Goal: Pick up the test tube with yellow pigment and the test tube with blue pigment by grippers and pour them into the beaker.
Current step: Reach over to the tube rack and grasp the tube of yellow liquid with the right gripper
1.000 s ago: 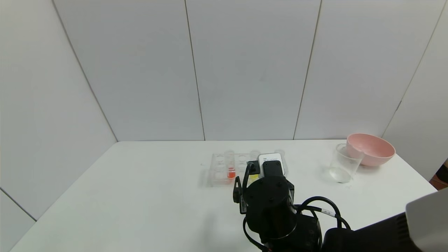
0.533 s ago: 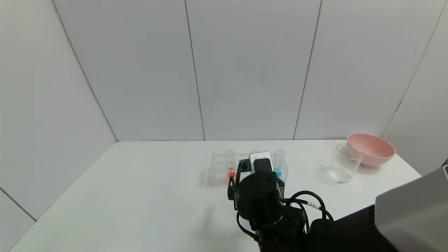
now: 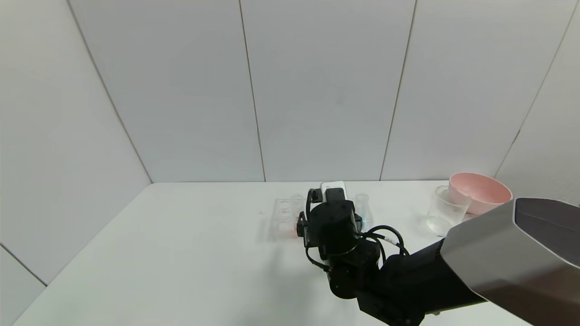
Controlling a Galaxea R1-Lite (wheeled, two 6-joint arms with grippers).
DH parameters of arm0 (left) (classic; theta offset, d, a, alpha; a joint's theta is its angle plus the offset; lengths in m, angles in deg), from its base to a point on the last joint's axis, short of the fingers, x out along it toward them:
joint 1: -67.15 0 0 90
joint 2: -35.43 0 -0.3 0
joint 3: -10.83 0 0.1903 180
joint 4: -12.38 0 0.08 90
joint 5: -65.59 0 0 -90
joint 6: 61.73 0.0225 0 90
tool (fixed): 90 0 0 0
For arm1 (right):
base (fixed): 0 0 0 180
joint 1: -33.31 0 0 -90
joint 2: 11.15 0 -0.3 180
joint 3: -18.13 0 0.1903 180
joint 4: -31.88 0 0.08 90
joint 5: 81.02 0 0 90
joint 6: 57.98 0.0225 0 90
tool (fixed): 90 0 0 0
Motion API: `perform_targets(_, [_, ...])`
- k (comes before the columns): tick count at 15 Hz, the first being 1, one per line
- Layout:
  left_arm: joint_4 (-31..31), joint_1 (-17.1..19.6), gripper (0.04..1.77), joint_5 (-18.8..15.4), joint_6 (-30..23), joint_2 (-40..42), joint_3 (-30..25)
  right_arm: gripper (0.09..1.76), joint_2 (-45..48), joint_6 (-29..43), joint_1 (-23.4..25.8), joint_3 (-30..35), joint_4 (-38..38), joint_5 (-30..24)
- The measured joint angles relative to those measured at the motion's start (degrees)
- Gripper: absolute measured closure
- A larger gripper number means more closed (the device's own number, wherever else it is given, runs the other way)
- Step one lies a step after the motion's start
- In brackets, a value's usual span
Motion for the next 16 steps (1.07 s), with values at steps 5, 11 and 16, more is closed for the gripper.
perform_targets(5, [0.02,0.0,0.05,0.0,0.02,0.0,0.0,0.14,-2.12,-1.04,1.4,-2.74,0.39,-0.28])
perform_targets(11, [0.0,0.0,0.05,-0.02,0.0,0.0,0.0,0.21,-3.55,-1.1,1.89,-3.91,0.57,-0.44])
perform_targets(16, [0.02,0.0,0.05,0.0,0.0,0.0,0.0,0.94,-3.74,-1.12,1.95,-4.01,0.46,-0.44])
